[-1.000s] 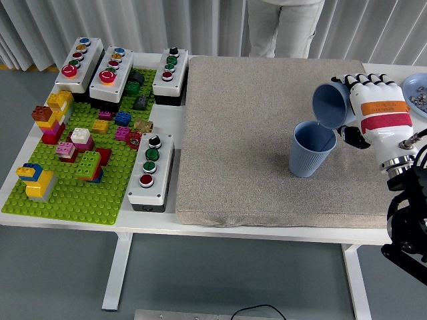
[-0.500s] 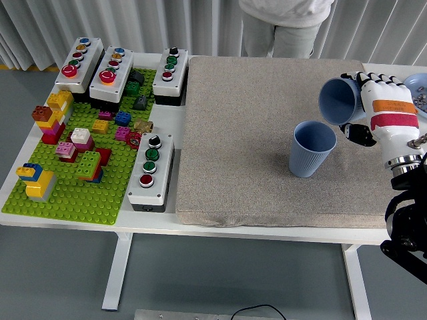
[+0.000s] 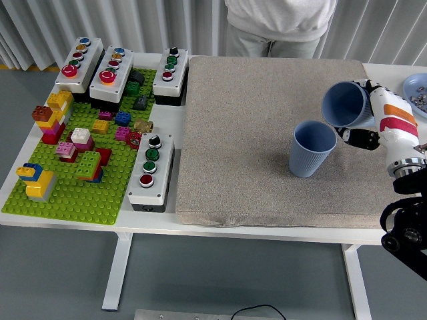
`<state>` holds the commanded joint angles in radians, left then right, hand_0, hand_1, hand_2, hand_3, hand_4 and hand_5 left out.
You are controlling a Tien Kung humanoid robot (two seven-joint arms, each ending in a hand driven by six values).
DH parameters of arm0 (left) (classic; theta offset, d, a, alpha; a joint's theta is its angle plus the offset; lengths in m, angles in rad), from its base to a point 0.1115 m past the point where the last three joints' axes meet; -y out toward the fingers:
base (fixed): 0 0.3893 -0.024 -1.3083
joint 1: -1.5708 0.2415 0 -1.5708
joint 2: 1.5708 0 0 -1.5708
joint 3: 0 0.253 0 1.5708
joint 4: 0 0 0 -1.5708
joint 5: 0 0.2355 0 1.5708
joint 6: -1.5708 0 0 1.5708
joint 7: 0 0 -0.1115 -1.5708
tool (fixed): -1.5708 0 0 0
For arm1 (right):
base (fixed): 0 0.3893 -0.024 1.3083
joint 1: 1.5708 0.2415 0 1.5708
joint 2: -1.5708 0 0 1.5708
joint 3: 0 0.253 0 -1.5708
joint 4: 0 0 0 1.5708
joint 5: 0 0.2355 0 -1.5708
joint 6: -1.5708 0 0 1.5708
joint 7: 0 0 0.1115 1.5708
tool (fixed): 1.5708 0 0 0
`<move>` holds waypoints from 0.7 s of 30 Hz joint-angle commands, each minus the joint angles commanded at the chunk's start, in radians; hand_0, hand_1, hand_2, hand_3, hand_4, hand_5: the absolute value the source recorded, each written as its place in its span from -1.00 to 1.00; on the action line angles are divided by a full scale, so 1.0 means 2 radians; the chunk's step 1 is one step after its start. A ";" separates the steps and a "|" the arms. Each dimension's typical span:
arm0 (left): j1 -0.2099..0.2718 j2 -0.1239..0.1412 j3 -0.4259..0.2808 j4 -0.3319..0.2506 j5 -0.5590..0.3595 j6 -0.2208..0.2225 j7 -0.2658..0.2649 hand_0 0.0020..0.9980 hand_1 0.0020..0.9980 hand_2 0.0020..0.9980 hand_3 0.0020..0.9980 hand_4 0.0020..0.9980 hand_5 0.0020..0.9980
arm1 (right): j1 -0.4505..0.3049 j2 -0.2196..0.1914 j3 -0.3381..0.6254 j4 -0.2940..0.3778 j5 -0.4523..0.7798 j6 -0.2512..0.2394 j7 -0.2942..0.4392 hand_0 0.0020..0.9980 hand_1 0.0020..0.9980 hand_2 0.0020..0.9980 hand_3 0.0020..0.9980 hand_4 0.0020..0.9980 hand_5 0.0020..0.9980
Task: Pick cup pour cup place
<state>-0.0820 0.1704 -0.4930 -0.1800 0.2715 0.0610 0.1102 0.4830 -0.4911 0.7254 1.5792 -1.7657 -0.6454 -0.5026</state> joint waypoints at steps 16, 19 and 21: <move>-0.001 -0.002 -0.004 0.000 0.004 0.000 0.000 0.42 0.46 0.59 0.30 0.02 0.88 | -0.048 0.015 0.144 -0.031 0.300 0.034 0.063 0.47 0.35 0.12 0.24 0.31 -1.00; -0.001 -0.002 -0.006 0.000 0.006 0.000 0.000 0.42 0.46 0.60 0.30 0.02 0.88 | -0.059 0.019 0.162 -0.041 0.345 0.040 0.075 0.46 0.35 0.12 0.24 0.31 -1.00; -0.001 -0.002 -0.007 0.000 0.007 0.000 0.000 0.42 0.46 0.60 0.30 0.02 0.88 | -0.064 0.022 0.170 -0.046 0.374 0.044 0.082 0.46 0.35 0.12 0.24 0.31 -1.00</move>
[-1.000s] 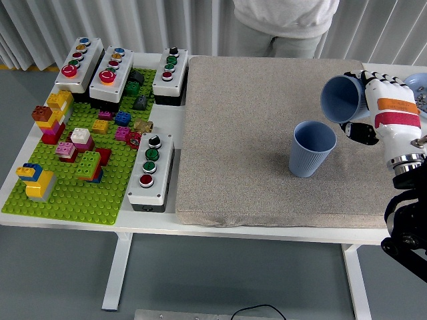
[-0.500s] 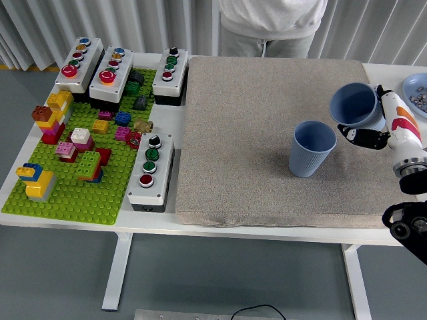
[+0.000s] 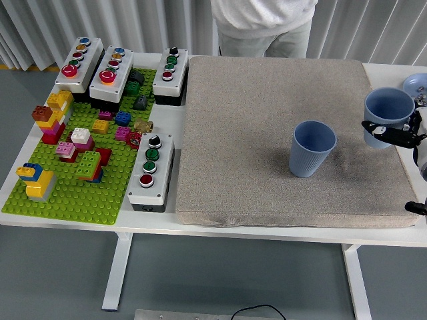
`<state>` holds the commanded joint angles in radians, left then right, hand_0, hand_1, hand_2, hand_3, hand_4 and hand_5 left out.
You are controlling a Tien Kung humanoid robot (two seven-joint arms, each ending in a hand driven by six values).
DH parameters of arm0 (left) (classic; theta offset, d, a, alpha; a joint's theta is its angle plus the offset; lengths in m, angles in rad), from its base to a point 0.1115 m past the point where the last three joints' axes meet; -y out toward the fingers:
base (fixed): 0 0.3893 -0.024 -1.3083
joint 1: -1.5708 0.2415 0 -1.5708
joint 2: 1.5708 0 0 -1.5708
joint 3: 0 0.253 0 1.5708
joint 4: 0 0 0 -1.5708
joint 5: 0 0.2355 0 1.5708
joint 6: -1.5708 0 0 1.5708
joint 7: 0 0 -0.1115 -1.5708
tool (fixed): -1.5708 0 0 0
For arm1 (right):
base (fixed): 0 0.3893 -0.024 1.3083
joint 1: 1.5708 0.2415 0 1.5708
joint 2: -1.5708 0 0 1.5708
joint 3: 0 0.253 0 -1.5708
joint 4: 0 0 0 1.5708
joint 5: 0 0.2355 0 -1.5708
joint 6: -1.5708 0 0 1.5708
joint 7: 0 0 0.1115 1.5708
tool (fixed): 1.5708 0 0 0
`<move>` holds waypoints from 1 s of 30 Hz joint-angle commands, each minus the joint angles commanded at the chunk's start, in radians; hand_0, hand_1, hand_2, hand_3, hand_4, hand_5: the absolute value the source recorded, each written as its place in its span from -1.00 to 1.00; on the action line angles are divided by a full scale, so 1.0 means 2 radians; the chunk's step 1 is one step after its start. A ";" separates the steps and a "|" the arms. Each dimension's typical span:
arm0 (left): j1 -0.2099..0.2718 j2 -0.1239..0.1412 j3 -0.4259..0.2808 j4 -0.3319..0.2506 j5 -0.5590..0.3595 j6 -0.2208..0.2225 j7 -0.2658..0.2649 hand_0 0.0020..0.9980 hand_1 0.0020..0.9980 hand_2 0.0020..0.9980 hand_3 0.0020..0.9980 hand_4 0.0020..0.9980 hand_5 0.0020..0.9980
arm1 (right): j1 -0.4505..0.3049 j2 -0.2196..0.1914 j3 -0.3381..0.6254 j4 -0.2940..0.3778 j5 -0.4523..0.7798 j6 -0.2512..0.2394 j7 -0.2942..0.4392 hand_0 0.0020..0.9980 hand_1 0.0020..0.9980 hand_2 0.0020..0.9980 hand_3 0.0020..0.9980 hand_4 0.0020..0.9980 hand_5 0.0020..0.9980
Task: Pick cup pour cup place
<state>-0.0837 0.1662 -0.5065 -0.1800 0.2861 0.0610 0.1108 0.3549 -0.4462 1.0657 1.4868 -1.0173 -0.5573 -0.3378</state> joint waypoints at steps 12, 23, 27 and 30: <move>0.001 -0.003 0.000 0.000 0.002 0.000 0.001 0.42 0.47 0.60 0.30 0.02 0.88 | -0.046 0.033 0.021 -0.008 0.034 0.001 0.024 0.46 0.34 0.11 0.24 0.31 -1.00; 0.002 -0.003 0.005 0.000 -0.003 0.000 0.000 0.42 0.47 0.60 0.30 0.02 0.88 | -0.041 0.034 0.014 -0.010 0.030 0.002 0.032 0.46 0.34 0.11 0.24 0.31 -1.00; 0.002 -0.003 0.007 0.000 -0.004 -0.001 0.000 0.42 0.47 0.60 0.30 0.02 0.88 | -0.042 0.036 0.012 -0.011 0.030 0.002 0.033 0.46 0.34 0.11 0.24 0.30 -1.00; 0.003 -0.004 0.010 0.000 -0.005 -0.001 0.000 0.42 0.47 0.60 0.30 0.02 0.88 | -0.043 0.038 0.010 -0.015 0.031 0.007 0.038 0.46 0.34 0.11 0.24 0.30 -1.00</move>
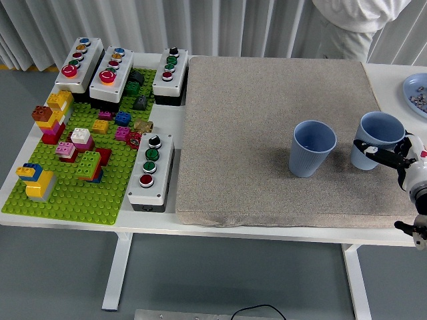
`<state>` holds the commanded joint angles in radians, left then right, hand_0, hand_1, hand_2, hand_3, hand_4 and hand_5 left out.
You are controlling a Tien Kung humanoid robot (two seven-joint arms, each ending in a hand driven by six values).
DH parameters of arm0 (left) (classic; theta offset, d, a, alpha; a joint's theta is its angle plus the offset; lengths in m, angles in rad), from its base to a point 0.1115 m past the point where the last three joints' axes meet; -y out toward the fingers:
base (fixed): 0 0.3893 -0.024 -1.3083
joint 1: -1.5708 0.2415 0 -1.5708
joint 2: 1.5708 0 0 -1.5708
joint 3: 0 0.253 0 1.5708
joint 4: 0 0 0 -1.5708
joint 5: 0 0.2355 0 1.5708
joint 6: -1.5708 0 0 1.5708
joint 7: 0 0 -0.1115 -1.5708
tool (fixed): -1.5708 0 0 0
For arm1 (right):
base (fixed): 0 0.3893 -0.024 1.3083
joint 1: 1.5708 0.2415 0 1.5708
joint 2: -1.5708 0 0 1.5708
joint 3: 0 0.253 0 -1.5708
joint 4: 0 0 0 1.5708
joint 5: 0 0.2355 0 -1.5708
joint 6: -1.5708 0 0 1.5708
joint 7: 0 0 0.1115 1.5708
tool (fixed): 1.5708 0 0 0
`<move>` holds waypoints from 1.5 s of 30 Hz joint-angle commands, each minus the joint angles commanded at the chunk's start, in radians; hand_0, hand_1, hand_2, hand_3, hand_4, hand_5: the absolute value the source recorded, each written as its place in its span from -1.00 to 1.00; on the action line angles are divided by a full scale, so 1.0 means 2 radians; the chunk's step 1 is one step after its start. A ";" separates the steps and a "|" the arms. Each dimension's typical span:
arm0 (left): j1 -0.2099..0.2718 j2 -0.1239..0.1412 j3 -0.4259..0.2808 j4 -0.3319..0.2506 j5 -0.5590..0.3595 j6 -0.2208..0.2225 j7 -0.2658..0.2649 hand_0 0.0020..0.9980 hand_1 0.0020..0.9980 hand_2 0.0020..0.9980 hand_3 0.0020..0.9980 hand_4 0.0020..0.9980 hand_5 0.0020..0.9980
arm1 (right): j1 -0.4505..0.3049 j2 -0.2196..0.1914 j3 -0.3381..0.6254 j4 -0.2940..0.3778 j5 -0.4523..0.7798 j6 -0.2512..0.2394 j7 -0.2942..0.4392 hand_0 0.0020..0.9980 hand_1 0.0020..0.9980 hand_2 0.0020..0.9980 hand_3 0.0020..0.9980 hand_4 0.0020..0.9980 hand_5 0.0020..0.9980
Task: Pick cup pour cup place
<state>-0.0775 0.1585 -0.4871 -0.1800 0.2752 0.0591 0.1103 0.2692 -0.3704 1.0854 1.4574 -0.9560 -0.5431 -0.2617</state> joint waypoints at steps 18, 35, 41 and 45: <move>-0.004 -0.004 0.007 0.000 -0.006 0.000 -0.001 0.42 0.46 0.59 0.29 0.02 0.88 | 0.004 -0.001 -0.005 -0.016 0.018 0.016 0.021 0.45 0.34 0.10 0.23 0.28 -1.00; -0.004 -0.004 0.008 0.000 -0.006 -0.001 -0.001 0.42 0.46 0.59 0.29 0.02 0.88 | 0.001 -0.001 -0.007 -0.027 0.030 0.038 0.024 0.58 0.54 0.37 0.49 0.28 -1.00; -0.004 -0.004 0.009 0.000 -0.006 -0.001 -0.001 0.42 0.46 0.59 0.29 0.02 0.89 | 0.000 -0.001 -0.007 -0.029 0.029 0.043 0.024 0.64 0.57 0.45 0.58 0.33 -0.96; -0.003 -0.003 0.009 0.000 -0.007 -0.001 -0.001 0.42 0.46 0.59 0.29 0.02 0.89 | -0.001 -0.001 -0.007 -0.033 0.024 0.047 0.023 0.64 0.57 0.45 0.58 0.33 -0.96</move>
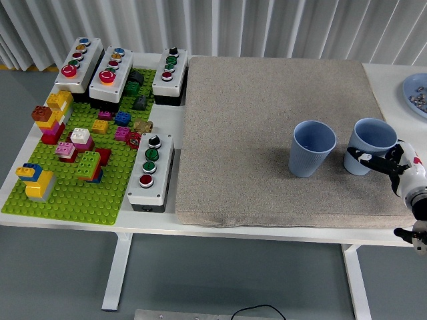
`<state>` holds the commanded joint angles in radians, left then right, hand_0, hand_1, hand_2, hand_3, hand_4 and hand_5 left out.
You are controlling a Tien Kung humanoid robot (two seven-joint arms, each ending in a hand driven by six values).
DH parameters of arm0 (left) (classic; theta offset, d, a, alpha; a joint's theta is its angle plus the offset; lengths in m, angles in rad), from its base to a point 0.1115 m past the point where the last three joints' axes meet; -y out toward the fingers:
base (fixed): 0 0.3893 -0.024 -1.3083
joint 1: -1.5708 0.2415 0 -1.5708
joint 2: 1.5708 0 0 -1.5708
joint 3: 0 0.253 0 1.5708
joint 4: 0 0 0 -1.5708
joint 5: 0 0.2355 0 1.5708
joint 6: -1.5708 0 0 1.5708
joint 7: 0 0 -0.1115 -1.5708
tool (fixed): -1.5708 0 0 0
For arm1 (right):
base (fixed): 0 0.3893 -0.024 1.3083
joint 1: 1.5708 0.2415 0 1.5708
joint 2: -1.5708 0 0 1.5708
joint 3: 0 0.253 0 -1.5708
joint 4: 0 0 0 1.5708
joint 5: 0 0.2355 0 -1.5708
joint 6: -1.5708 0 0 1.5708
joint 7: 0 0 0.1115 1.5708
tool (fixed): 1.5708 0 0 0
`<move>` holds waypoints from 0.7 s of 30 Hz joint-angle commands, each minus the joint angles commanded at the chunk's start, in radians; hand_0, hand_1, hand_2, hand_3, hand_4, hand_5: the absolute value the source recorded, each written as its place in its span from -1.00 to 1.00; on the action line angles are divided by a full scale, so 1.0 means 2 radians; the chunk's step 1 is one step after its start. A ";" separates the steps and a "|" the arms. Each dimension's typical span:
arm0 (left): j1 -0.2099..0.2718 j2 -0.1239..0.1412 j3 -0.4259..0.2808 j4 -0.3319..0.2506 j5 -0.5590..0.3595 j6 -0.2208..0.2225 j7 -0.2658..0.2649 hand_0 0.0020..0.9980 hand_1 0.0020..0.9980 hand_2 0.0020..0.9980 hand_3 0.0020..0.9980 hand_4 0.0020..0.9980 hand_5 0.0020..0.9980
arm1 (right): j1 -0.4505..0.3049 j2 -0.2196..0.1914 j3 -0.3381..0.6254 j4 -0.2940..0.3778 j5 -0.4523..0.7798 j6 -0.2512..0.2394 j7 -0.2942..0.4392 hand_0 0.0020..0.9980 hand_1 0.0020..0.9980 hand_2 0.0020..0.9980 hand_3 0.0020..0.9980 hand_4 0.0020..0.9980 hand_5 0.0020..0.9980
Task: Pick cup pour cup place
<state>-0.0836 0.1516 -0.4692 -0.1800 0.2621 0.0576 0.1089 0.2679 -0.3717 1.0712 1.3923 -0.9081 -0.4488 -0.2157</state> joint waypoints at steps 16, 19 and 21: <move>0.002 0.001 0.003 0.000 -0.003 0.000 -0.001 0.42 0.46 0.59 0.29 0.02 0.88 | -0.004 -0.003 0.006 0.001 -0.010 0.015 -0.010 0.73 0.70 0.77 0.83 0.71 -0.43; 0.001 0.001 0.003 0.000 -0.004 0.000 -0.001 0.42 0.46 0.59 0.29 0.02 0.88 | -0.005 -0.005 0.007 0.004 -0.011 0.016 -0.012 0.73 0.71 0.79 0.84 0.72 -0.42; 0.001 0.001 0.002 0.000 -0.002 0.000 -0.001 0.42 0.46 0.59 0.29 0.02 0.88 | -0.005 -0.005 0.009 0.005 -0.011 0.017 -0.012 0.73 0.71 0.79 0.84 0.72 -0.42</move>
<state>-0.0814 0.1528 -0.4646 -0.1800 0.2573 0.0578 0.1075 0.2586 -0.3818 1.0888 1.4029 -0.9307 -0.4156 -0.2405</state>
